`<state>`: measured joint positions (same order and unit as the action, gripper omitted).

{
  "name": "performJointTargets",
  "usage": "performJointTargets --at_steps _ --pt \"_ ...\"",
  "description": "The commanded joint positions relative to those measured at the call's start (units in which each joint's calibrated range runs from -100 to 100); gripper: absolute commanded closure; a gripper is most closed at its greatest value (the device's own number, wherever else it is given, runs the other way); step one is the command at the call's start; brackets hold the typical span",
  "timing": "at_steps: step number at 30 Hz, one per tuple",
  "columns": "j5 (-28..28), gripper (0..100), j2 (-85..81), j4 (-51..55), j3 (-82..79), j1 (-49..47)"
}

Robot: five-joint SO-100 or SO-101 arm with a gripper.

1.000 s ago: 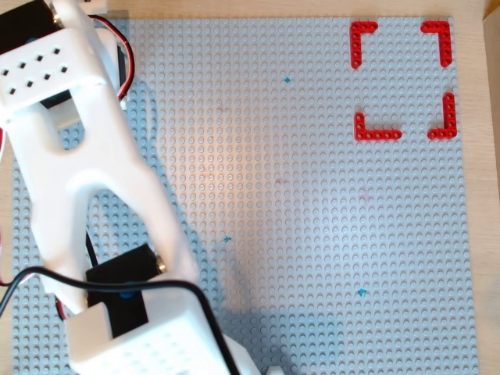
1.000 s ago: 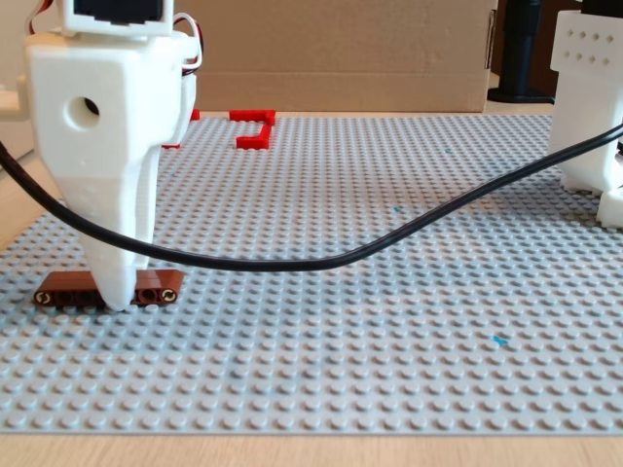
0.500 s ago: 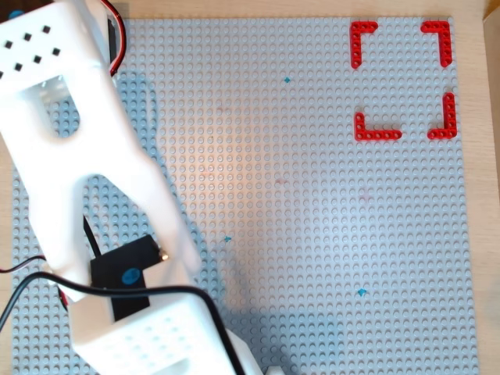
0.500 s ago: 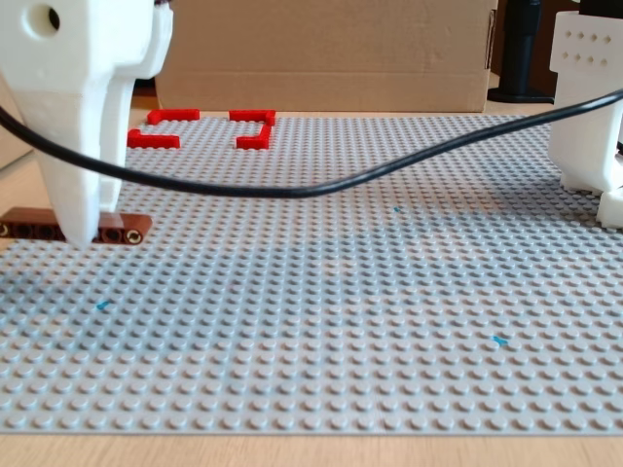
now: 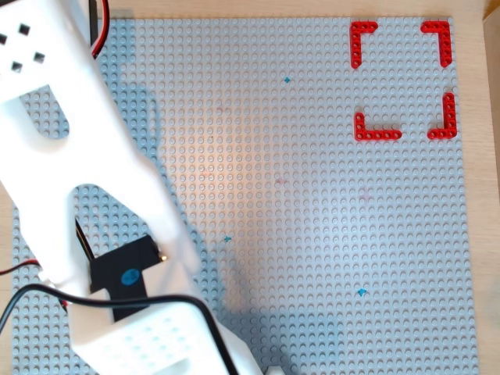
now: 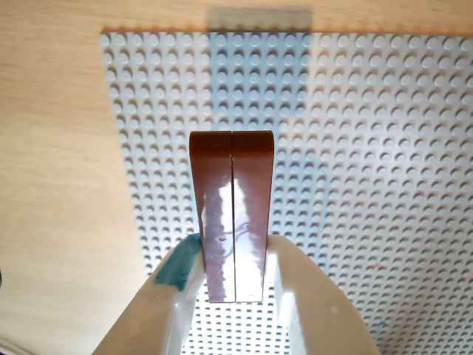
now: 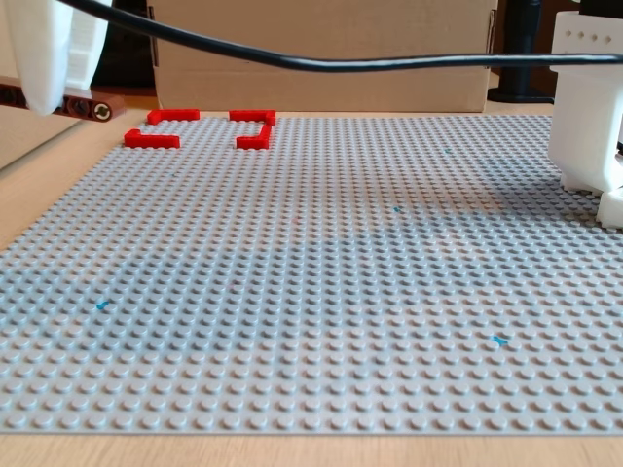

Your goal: Grab and store lego

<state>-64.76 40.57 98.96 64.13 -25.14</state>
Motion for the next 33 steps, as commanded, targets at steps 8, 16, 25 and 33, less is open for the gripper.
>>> performJointTargets --at_steps 8,16,25,33 --pt "4.74 98 -0.86 0.69 3.02 4.44" --pt "9.60 98 -0.61 0.69 2.48 11.19" --pt "16.08 98 -0.86 0.78 2.48 21.21" --pt "21.62 98 -0.27 0.86 0.03 29.00"
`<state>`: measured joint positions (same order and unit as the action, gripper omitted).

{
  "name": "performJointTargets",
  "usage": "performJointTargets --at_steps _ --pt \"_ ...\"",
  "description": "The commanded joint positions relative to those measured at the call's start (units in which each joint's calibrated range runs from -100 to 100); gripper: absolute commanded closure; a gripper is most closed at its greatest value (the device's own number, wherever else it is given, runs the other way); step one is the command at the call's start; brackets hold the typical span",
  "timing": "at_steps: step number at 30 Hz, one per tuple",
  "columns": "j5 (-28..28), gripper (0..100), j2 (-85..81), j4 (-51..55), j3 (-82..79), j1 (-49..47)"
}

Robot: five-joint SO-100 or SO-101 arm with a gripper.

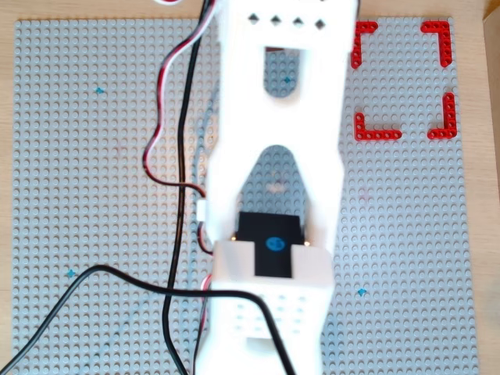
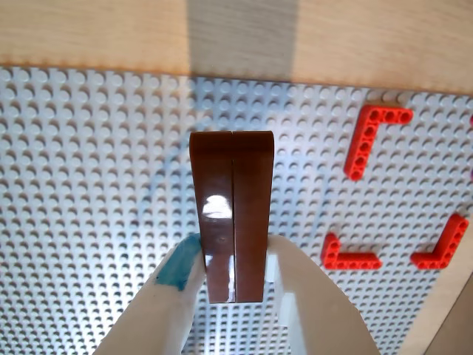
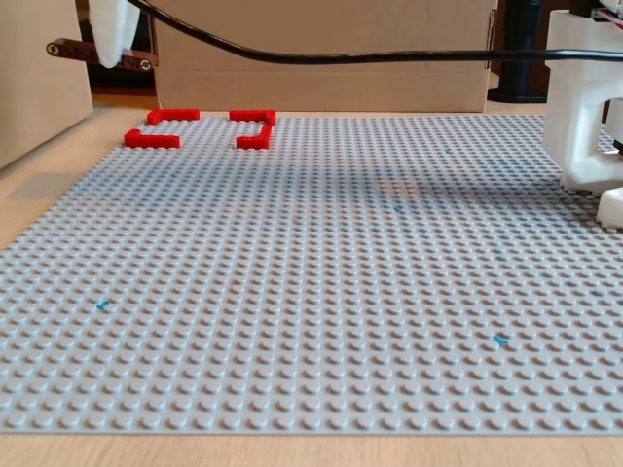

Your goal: Grab and store lego

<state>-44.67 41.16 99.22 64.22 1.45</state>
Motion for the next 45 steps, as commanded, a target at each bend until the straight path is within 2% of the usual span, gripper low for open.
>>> performJointTargets --at_steps 1,7,20,45 --pt "2.26 98 -1.03 0.60 -0.88 3.44" --pt "6.34 98 -0.60 0.52 -2.15 9.30" --pt "10.94 98 2.78 -0.62 -1.42 20.51" --pt "11.35 98 12.95 -3.84 -1.42 18.87"
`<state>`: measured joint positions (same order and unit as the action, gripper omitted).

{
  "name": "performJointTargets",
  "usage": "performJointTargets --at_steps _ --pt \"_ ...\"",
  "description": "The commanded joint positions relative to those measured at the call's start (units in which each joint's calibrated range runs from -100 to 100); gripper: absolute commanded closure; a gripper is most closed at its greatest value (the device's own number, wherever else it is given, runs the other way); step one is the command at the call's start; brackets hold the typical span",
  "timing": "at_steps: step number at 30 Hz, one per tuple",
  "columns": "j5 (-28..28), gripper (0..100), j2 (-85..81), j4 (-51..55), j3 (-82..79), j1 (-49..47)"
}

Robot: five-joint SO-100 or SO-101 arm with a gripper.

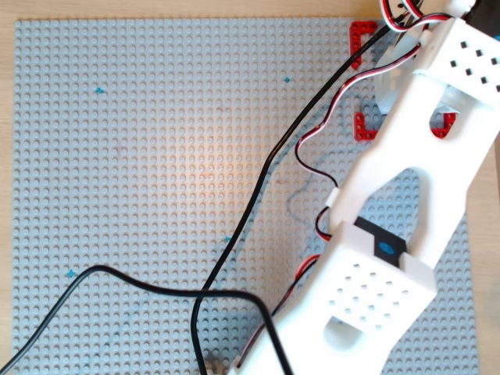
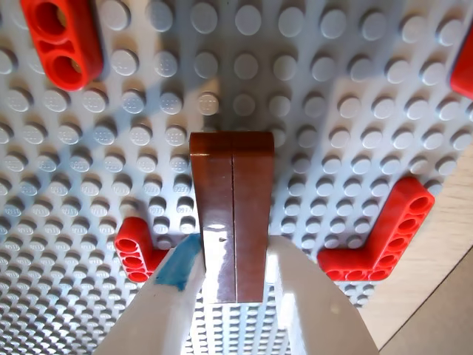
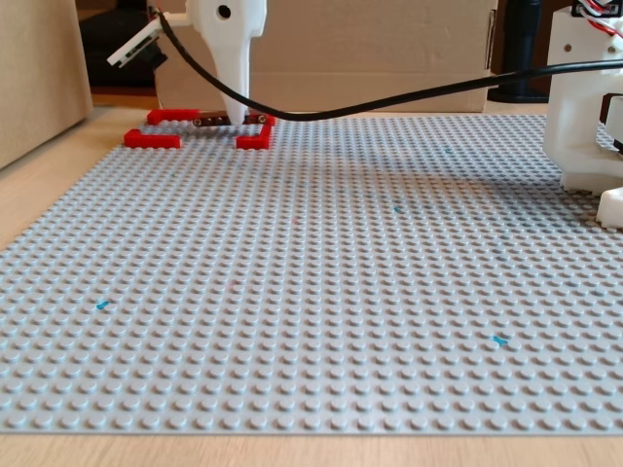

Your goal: Grab and store lego

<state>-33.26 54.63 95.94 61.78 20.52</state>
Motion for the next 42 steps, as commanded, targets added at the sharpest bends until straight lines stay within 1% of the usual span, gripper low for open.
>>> performJointTargets --at_steps 1,4,7,19,25,27,31,34,38,42 --pt "-0.10 98 -0.61 -0.55 1.01 -0.20" --pt "0.05 97 -0.69 -2.12 1.10 -0.20" --pt "-0.10 92 -0.69 -4.13 1.10 -0.42" --pt "-0.73 90 -0.69 -4.21 1.10 -0.57" --pt "-1.04 85 -0.78 -3.60 2.28 -0.71" --pt "-1.04 85 -0.69 -2.65 3.91 -0.86" --pt "-1.98 85 -0.78 3.72 11.17 -0.86" --pt "-1.46 85 -0.95 3.98 15.17 -2.12" --pt "-2.98 85 -3.40 4.06 14.17 -5.24" --pt "-6.32 91 -8.06 4.06 8.81 -8.13"
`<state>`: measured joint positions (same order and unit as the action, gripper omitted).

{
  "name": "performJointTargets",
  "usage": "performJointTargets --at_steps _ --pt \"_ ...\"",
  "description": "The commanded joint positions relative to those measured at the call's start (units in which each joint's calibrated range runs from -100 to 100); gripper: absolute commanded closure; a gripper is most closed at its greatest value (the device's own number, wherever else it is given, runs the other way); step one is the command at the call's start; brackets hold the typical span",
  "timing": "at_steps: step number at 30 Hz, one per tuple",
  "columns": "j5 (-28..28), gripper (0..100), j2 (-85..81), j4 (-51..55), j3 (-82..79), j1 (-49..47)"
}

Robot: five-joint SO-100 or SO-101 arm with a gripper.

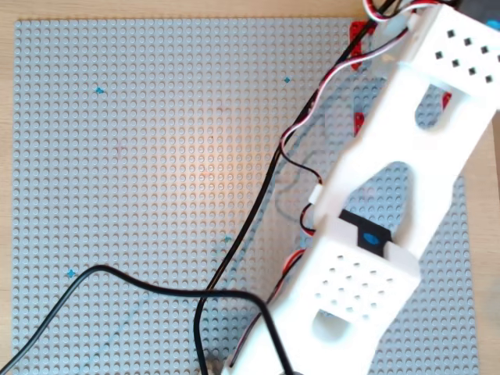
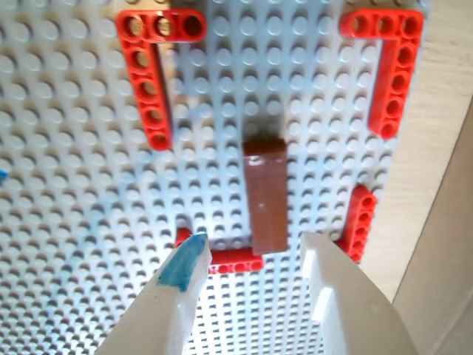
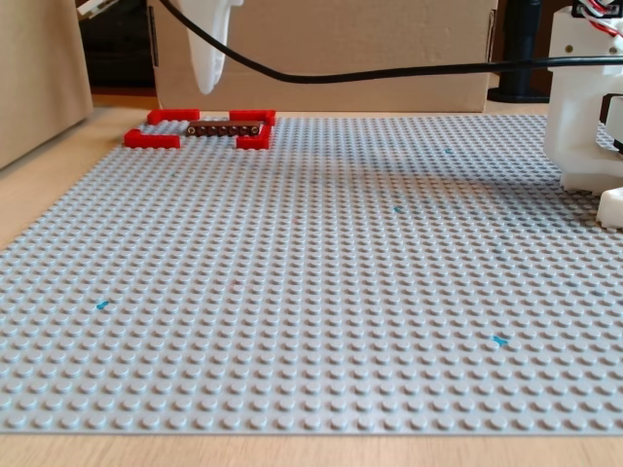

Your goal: Grab and store lego

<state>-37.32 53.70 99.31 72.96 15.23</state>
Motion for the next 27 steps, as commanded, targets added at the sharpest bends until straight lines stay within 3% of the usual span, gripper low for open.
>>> performJointTargets --at_steps 1,6,16,27 --pt "-3.10 93 -8.66 0.69 -4.09 -3.59" --pt "-5.24 99 -18.65 0.69 -14.88 -5.74" --pt "-7.23 99 -45.49 0.34 -53.18 -6.55" --pt "-14.49 99 -76.90 0.17 -90.11 -10.86"
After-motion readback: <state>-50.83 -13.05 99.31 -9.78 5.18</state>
